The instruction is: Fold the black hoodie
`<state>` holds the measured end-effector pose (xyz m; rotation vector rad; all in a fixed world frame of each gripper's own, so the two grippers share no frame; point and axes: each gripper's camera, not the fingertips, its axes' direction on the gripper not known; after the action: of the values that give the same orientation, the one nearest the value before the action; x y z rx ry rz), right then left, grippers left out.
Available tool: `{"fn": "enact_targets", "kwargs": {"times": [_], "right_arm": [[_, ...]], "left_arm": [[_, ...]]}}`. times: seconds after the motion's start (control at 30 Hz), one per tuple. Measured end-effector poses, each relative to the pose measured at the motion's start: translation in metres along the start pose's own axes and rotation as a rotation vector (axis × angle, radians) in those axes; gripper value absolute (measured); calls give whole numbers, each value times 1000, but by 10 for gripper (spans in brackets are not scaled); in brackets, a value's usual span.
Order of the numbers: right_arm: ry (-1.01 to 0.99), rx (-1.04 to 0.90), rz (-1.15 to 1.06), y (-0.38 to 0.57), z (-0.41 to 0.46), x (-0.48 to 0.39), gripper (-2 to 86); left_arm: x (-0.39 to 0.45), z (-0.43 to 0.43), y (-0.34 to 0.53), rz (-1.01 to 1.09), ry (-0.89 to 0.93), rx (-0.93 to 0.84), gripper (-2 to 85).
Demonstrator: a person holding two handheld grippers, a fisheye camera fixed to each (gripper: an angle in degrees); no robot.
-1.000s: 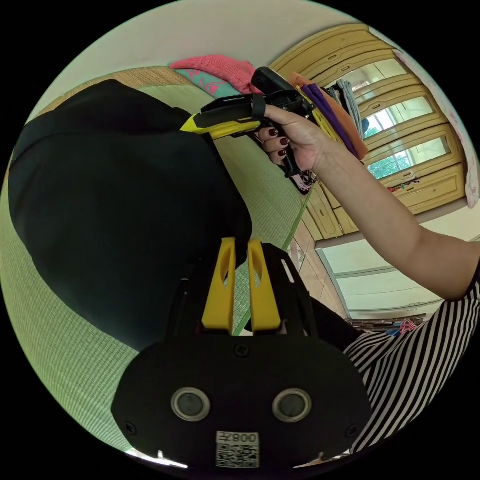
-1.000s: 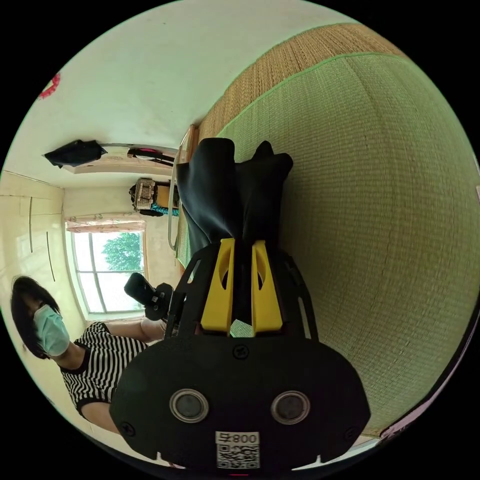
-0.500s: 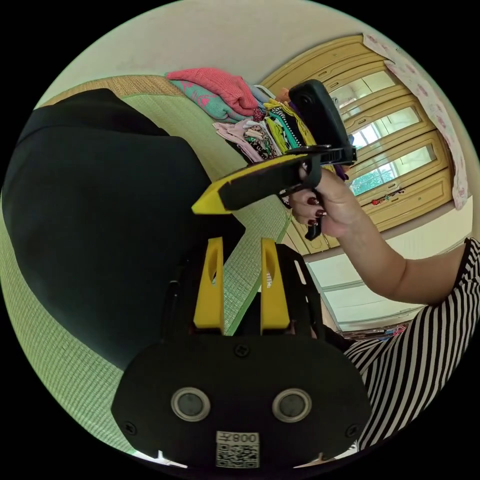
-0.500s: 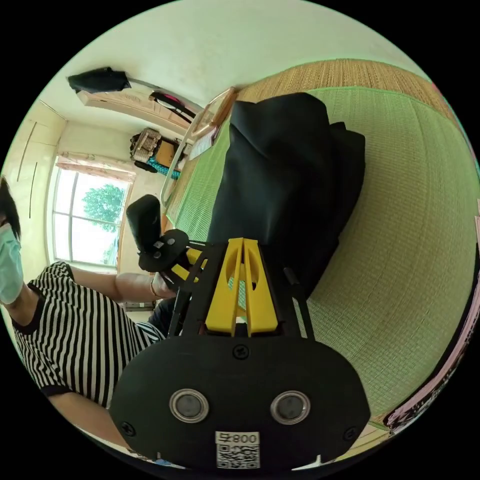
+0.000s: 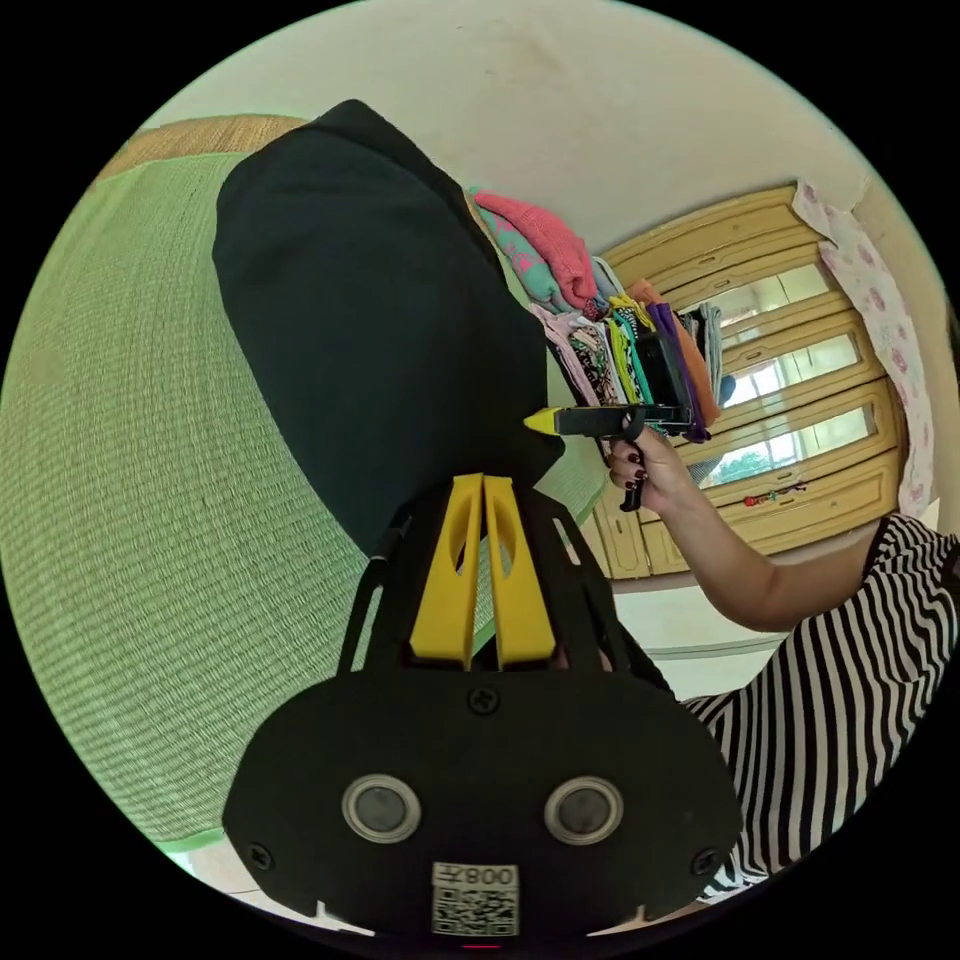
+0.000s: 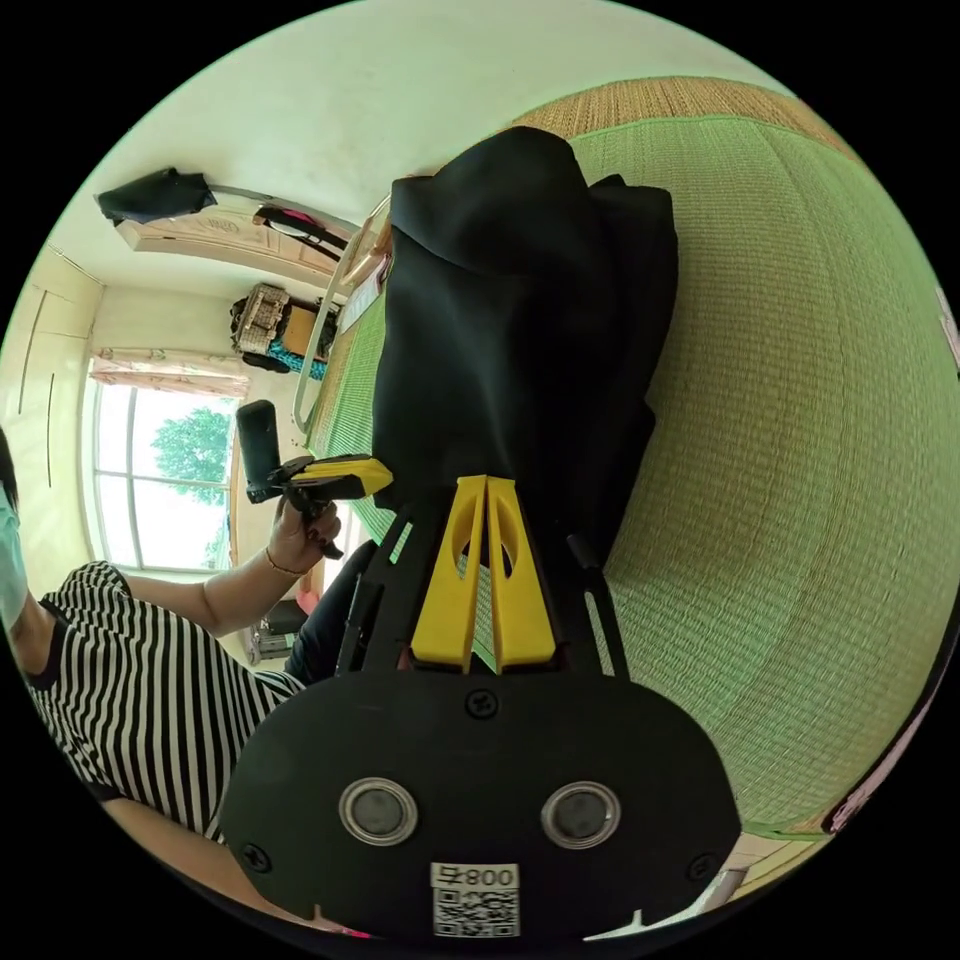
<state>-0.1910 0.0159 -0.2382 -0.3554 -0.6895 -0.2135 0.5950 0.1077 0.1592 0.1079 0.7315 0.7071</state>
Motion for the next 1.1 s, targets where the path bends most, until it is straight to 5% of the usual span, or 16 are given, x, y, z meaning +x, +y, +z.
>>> {"fn": "enact_targets", "kwargs": {"times": [0.27, 0.4, 0.6, 0.8, 0.97, 1.1], "right_arm": [[234, 152, -102, -19, -18, -98, 0], [450, 42, -122, -34, 33, -124, 1], [654, 69, -197, -8, 83, -175, 1], [601, 83, -158, 0, 100, -184, 2], [500, 107, -104, 11, 103, -178, 2], [458, 137, -119, 20, 89, -200, 2]], "left_arm": [[26, 4, -20, 116, -158, -92, 1], [26, -1, -27, 103, -118, -100, 0], [32, -50, -71, 194, -182, 108, 0], [9, -64, -162, 197, -347, 174, 0], [-40, -11, -205, 122, -515, -106, 0], [-48, -16, -201, 141, -527, -41, 0]]}}
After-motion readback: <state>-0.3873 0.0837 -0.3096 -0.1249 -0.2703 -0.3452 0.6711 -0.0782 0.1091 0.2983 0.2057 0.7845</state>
